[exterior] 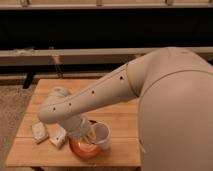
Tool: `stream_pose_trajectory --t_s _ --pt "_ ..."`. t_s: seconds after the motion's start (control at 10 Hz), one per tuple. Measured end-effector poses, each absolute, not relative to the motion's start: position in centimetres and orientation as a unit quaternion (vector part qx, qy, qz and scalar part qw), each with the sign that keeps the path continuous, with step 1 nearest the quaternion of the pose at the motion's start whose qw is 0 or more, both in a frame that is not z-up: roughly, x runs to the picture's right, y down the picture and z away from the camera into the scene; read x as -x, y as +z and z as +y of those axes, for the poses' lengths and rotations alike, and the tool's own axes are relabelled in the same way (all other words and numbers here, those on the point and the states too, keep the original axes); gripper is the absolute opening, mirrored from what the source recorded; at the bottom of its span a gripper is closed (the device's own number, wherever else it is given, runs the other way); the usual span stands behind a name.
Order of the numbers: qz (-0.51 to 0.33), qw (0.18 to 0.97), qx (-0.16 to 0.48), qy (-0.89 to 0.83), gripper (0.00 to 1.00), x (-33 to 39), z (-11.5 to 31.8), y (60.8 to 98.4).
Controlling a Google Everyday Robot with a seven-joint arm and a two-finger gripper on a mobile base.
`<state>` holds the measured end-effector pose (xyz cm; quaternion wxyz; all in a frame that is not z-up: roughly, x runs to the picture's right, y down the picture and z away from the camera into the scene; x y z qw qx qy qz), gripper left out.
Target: Place the ceramic cup in the ceramic bowl
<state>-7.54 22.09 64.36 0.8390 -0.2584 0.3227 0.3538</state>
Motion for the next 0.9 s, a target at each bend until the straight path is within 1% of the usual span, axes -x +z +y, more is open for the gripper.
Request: stream_pose_trajectory --t_s 0.1,0.2,0.4,0.6,0.7,0.9 --pt "0.322 0.841 0.256 0.352 0.38 7.77 22.15 64.76" --pt "0.322 0.840 0.256 0.353 0.52 7.64 22.41 65.03" --pt "0.323 0.840 0.257 0.352 0.68 7.58 22.31 65.01" --pt "0.322 0.842 0.253 0.350 0.89 7.54 21.82 64.88" --pt "0.321 0.843 0.252 0.350 0.92 7.53 21.64 64.89" --pt "0.323 0.843 0.251 0.349 0.92 6.99 21.73 64.71"
